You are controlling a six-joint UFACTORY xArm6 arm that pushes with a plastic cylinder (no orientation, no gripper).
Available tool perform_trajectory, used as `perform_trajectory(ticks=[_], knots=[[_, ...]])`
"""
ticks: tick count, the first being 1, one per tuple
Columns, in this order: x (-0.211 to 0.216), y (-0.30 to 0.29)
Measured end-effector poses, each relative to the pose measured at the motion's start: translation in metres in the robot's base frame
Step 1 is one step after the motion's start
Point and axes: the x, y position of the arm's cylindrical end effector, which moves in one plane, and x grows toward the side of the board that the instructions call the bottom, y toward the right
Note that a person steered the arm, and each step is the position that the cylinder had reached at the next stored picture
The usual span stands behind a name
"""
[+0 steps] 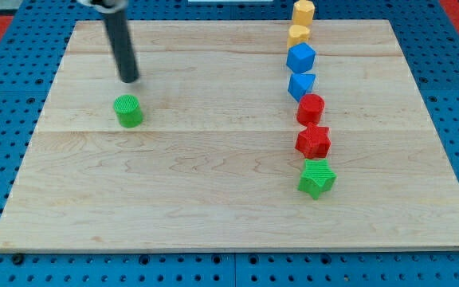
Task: Place the green circle below the green star
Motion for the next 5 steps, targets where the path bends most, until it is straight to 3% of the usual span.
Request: perform_trajectory(ticks=[1,2,3,4,5], knots=[[0.019,-0.026],[0.058,-0.009],[0.091,0.012],[0.107,0.07],[0.079,0.066]])
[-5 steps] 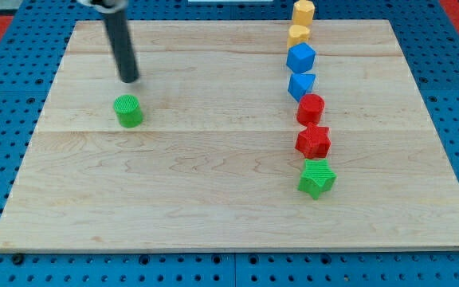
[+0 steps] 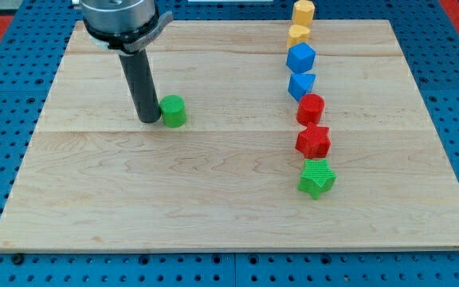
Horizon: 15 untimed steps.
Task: Place the green circle below the green star
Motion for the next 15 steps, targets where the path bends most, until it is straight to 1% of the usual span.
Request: perform_trajectory(ticks=[1,2,3,4,5,7,8,9,10,11,12,13,14,15], knots=[[-0.015,0.01],[0.016,0.067],[0.054,0.106],[0.03,0.113],[0.02,0.12],[0.121,0.155],[0.13,0.157],[0.141,0.135],[0.165,0.173],[0.179,0.217],[0.18,0.22],[0.212,0.228],[0.211,0.258],[0.182,0.279]])
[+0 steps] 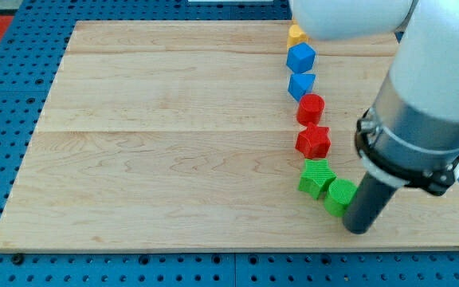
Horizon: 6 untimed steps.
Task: Place the green circle below the green star
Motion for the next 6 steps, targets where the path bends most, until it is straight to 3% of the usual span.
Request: perform_trajectory(ticks=[1,2,3,5,6], knots=[[0.0,0.018],[-0.038,0.026],[-0.048,0.014],[-0.008,0.013],[-0.011,0.013]])
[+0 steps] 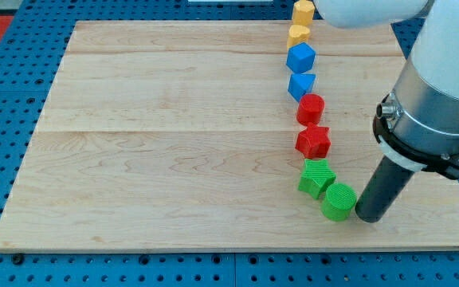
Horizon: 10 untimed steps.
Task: Place the green circle below the green star
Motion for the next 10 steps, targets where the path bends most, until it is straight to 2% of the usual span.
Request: perform_trajectory(ticks=[1,3,5,9,10], knots=[[-0.032,0.003],[-0.003,-0.013],[-0.003,-0.003],[-0.003,-0.034],[0.0,-0.003]])
